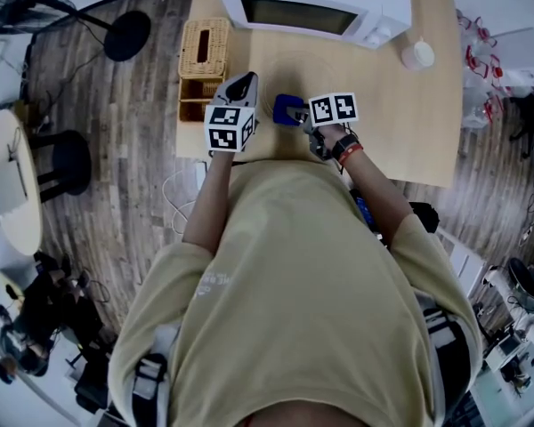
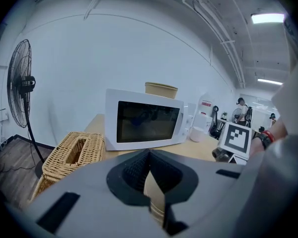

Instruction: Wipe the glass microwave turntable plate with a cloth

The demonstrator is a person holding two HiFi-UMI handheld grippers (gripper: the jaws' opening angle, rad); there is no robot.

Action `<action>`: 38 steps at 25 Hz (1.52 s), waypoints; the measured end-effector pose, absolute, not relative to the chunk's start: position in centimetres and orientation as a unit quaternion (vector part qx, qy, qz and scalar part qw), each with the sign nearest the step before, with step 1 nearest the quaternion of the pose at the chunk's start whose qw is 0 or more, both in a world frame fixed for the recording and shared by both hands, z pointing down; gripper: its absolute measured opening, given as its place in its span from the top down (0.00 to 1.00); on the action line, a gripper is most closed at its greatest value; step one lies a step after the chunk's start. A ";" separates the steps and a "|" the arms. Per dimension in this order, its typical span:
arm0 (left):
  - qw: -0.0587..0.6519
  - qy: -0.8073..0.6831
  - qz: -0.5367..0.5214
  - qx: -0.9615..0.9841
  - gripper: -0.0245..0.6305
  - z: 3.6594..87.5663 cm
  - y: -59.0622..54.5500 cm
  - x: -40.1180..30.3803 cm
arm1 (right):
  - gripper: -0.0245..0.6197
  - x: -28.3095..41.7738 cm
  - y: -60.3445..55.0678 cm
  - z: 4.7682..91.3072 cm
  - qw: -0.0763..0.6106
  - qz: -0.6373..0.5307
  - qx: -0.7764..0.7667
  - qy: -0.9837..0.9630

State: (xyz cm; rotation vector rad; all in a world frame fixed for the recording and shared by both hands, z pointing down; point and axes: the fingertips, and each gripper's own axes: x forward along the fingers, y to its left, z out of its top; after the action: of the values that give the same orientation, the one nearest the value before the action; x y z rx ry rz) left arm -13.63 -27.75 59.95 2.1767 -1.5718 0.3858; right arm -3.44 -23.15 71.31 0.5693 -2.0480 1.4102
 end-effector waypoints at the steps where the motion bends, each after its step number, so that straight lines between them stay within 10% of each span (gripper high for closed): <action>1: 0.213 -0.568 0.139 0.783 0.93 60.0 -27.7 -13.7 | 0.79 -4.2 -22.9 71.4 0.294 0.529 0.206 -0.769; 38: 0.220 -0.565 0.148 0.781 0.93 60.8 -26.7 -14.0 | 0.78 -4.5 -21.1 74.3 0.366 0.492 0.197 -0.765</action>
State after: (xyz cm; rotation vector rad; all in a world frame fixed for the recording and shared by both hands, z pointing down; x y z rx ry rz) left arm -13.96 -26.73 60.77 2.1598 -1.5628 0.4101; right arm -4.46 -21.14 74.35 0.5073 -1.9672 1.2647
